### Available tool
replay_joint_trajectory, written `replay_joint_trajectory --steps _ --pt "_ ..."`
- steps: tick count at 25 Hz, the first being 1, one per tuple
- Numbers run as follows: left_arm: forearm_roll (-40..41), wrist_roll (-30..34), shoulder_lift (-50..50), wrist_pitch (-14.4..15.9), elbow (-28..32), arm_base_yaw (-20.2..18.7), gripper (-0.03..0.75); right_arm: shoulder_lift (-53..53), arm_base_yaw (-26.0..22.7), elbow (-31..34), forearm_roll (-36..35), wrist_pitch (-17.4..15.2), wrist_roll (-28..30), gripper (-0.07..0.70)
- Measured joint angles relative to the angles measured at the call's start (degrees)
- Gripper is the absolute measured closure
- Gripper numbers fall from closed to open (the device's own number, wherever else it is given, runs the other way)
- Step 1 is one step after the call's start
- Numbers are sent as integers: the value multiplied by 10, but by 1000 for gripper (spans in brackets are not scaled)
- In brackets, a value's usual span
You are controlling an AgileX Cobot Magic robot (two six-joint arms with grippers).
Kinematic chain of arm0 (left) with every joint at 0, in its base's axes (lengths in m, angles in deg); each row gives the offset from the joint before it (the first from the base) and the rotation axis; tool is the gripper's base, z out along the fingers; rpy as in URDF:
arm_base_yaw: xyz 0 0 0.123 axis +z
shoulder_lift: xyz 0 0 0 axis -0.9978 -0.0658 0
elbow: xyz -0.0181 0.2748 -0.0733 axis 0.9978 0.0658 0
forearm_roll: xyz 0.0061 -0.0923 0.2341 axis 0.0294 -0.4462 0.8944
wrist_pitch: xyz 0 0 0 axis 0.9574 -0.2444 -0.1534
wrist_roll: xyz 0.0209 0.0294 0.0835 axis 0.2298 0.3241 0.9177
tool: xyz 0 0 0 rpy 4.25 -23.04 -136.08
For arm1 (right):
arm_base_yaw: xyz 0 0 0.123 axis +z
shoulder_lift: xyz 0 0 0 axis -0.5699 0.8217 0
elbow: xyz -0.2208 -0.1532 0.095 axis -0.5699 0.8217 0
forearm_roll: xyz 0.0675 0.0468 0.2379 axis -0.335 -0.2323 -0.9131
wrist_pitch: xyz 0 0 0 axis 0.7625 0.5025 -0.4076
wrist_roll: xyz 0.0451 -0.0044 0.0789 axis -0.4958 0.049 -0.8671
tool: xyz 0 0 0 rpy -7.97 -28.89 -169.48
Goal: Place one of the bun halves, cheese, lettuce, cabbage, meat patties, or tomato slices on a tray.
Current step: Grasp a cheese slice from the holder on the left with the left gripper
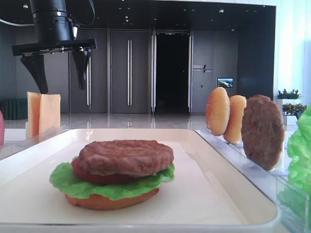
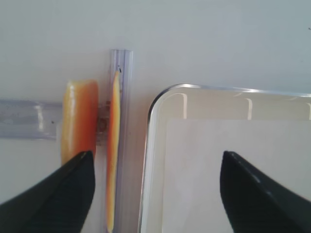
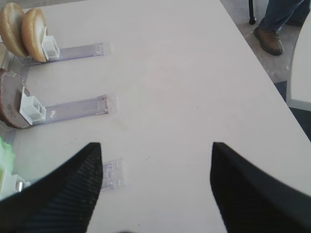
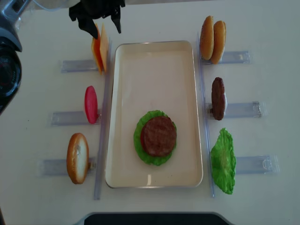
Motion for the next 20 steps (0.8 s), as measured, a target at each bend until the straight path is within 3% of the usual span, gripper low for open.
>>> replay_joint_trajectory --steps 20 --pt "30 -15 -24 5 -1 0 104 0 0 0 0 0 0 150"
